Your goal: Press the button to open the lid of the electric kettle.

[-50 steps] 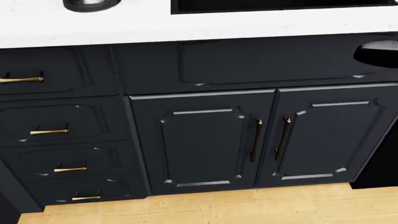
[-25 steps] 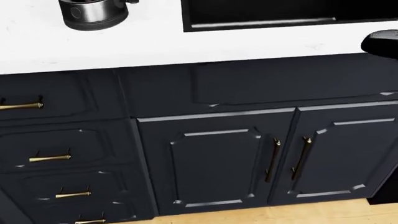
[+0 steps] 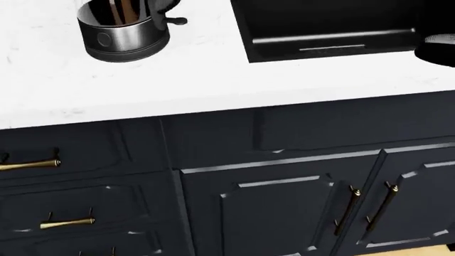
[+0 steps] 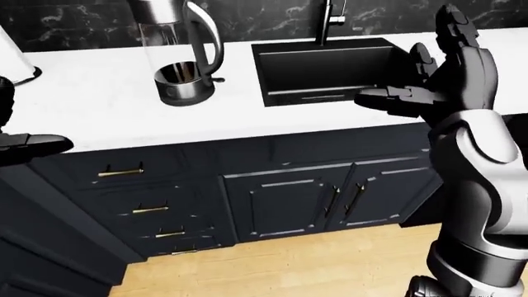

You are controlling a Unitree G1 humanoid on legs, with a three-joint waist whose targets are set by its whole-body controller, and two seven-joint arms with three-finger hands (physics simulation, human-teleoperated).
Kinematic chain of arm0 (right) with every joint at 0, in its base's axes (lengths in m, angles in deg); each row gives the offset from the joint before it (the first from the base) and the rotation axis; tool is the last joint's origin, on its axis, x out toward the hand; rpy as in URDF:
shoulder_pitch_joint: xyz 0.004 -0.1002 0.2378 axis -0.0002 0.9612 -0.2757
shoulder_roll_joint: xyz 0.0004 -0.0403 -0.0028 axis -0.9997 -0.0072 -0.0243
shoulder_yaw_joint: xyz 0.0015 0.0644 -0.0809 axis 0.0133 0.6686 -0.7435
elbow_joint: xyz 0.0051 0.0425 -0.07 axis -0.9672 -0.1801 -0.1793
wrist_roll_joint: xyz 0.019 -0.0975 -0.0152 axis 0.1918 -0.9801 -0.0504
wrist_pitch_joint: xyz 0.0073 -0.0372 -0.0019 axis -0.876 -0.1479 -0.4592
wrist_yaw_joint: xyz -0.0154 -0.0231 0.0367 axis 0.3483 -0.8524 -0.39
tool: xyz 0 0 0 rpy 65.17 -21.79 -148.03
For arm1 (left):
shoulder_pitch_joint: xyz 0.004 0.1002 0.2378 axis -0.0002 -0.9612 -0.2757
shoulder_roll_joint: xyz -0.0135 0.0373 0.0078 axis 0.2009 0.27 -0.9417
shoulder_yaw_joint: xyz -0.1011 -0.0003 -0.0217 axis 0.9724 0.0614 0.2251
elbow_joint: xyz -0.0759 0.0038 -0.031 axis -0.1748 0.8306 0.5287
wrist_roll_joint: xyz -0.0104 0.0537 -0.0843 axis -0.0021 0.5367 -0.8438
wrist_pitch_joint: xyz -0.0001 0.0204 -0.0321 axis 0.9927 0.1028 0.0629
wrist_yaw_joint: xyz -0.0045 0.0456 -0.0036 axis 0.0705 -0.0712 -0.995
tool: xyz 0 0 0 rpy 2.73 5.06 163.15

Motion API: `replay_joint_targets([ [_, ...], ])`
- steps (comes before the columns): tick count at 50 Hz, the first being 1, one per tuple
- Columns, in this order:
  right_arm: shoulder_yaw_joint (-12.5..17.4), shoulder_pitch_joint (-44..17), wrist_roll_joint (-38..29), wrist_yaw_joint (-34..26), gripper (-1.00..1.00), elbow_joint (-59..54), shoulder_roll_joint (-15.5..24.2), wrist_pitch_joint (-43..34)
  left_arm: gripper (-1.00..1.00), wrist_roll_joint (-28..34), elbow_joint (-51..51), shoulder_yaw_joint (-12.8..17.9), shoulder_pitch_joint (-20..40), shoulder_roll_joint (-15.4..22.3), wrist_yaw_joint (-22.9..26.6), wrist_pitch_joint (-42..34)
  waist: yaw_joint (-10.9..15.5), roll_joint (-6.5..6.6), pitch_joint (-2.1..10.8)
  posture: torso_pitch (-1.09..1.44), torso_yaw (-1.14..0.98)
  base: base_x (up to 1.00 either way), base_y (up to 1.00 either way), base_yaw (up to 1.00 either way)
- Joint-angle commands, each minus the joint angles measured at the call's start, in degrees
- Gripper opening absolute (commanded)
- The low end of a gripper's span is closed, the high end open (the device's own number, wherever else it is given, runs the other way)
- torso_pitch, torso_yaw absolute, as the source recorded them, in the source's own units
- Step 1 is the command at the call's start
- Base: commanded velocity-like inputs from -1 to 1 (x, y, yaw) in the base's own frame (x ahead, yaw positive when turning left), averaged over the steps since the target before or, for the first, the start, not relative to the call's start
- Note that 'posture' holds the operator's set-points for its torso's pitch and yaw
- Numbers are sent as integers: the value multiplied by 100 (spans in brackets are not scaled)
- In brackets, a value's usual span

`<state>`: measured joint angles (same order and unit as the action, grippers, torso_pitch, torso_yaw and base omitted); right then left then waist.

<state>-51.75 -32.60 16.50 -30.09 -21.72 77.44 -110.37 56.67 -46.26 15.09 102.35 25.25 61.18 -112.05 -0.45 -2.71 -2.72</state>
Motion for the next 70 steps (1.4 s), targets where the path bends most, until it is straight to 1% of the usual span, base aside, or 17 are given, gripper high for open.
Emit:
replay_joint_targets([
  [1, 51, -208, 47, -35, 100, 252, 104, 203, 100, 43, -173, 193, 153, 153, -60, 233, 38, -13, 159, 0, 0, 20, 40, 0],
  [6, 59, -211, 62, -36, 100, 244, 123, 195, 100, 24, -163, 188, 120, 157, -83, 275, -33, 322, 54, 0, 0, 20, 40, 0],
  [9, 55, -214, 74, -30, 100, 247, 124, 187, 100, 8, -162, 173, 129, 145, -103, 267, -33, 917, 233, 0, 0, 20, 40, 0],
  [10, 57, -211, 82, -26, 100, 255, 124, 181, 100, 9, -165, 185, 109, 149, -97, 278, 4, 669, 178, 0, 0, 20, 41, 0],
  [19, 52, -209, 77, -30, 100, 247, 133, 199, 100, -15, -168, 203, 112, 185, -98, 274, 107, 293, 59, 0, 0, 20, 40, 0],
  [23, 47, -216, 80, -27, 100, 252, 131, 193, 100, -34, -163, 211, 143, 228, -107, 261, 135, -121, 144, 0, 0, 20, 40, 0],
  [24, 46, -217, 77, -25, 100, 253, 133, 192, 100, -38, -158, 207, 151, 229, -115, 257, 61, 105, 84, 0, 0, 20, 40, 0],
  [28, 62, -214, 97, -14, 100, 268, 138, 176, 100, -45, -169, 209, 150, 255, -109, 253, 37, -23, 169, 0, 0, 20, 40, 0],
  [31, 68, -228, 111, -7, 100, 262, 151, 169, 100, -58, -196, 201, 167, 268, -117, 225, -18, 183, 65, 0, 0, 21, 34, 0],
  [35, 67, -257, 102, -13, 100, 173, 163, 209, 100, -98, -200, 212, 222, 311, -135, 176, -7, 989, 189, 0, 0, 21, 18, 0],
  [36, 73, -260, 111, -12, 100, 166, 169, 209, 100, -107, -203, 210, 233, 316, -148, 164, -46, 727, 76, 0, 0, 20, 0, 0],
  [47, 73, -266, 138, 1, 100, 76, 204, 291, 100, -178, -213, 208, 257, 366, -205, 148, 112, 388, 99, 0, 0, 20, 0, 0],
  [53, 121, -301, 230, 56, 100, -44, 245, 321, 100, -216, -216, 241, 260, 402, -214, 133, 173, -96, 188, 0, 0, 20, 0, 0],
  [54, 129, -312, 258, 78, 100, -66, 254, 316, 100, -221, -212, 242, 262, 411, -218, 133, 135, 105, 133, 0, 0, 19, 0, 0],
  [61, 143, -301, 396, 154, 100, -121, 317, 327, 100, -252, -217, 267, 234, 430, -225, 147, 42, 189, 90, 0, 0, 9, -1, 0],
  [64, 136, -291, 414, 162, 100, -122, 328, 354, 100, -260, -208, 268, 245, 447, -232, 142, -7, 654, 119, 0, 0, 2, -18, 0],
  [70, 122, -278, 421, 159, 100, -117, 340, 378, 100, -261, -187, 275, 225, 453, -223, 174, 71, 594, 213, 0, 0, 2, -18, 0],
])
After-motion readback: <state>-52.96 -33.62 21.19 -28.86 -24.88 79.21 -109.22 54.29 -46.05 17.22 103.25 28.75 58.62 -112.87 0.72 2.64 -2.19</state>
